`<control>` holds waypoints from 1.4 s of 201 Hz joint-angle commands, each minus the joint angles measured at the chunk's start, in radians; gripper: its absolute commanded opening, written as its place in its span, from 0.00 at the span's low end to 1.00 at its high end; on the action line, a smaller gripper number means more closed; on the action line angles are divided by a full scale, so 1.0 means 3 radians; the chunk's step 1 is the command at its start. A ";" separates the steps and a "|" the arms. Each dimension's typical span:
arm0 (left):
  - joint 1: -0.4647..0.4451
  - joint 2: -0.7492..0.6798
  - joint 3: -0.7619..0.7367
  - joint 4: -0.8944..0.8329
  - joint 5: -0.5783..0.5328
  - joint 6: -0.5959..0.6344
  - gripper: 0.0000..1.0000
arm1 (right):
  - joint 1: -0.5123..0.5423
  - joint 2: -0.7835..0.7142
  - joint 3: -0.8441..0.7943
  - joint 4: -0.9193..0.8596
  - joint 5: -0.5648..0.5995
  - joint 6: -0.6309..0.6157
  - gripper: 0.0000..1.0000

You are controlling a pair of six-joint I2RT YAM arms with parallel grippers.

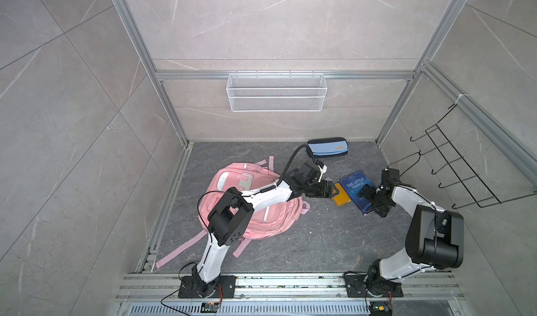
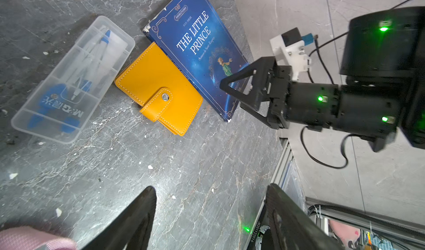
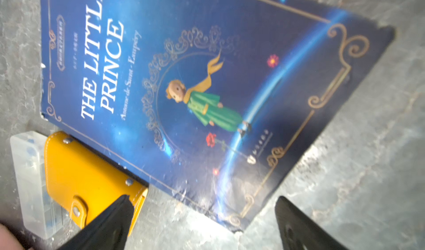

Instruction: Pack the student bag

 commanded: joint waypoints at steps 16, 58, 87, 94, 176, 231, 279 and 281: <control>-0.0076 0.0036 0.0151 0.0032 0.0041 -0.0031 0.77 | -0.0181 0.0057 0.0347 -0.0579 0.0173 -0.0238 1.00; -0.0093 -0.0047 0.0023 0.0090 0.0077 -0.0021 0.77 | -0.0711 0.0291 0.0830 -0.0599 -0.0129 -0.0264 1.00; -0.0093 -0.0066 0.0010 0.0038 0.0120 0.0007 0.77 | -0.0716 0.0427 0.1170 -0.0660 -0.0062 -0.0375 1.00; -0.0094 -0.0061 0.0026 0.0024 0.0144 0.0005 0.77 | -0.0713 0.0437 0.1216 -0.0656 -0.0048 -0.0396 1.00; -0.0379 0.0593 0.0710 -0.0105 0.0084 -0.0252 0.77 | -0.0617 0.0896 0.1557 -0.0781 0.0006 -0.0800 1.00; -0.0459 0.1075 0.0854 0.0376 -0.0143 -0.0876 0.77 | -0.0502 0.1131 0.1586 -0.0830 0.0108 -0.0839 1.00; -0.0505 0.1390 0.1083 0.0300 -0.0272 -0.1093 0.75 | -0.0422 0.1168 0.1431 -0.0874 0.0087 -0.0820 0.99; -0.0503 0.1399 0.1089 0.0289 -0.0296 -0.1095 0.74 | -0.0417 0.1162 0.1417 -0.0875 0.0082 -0.0819 0.99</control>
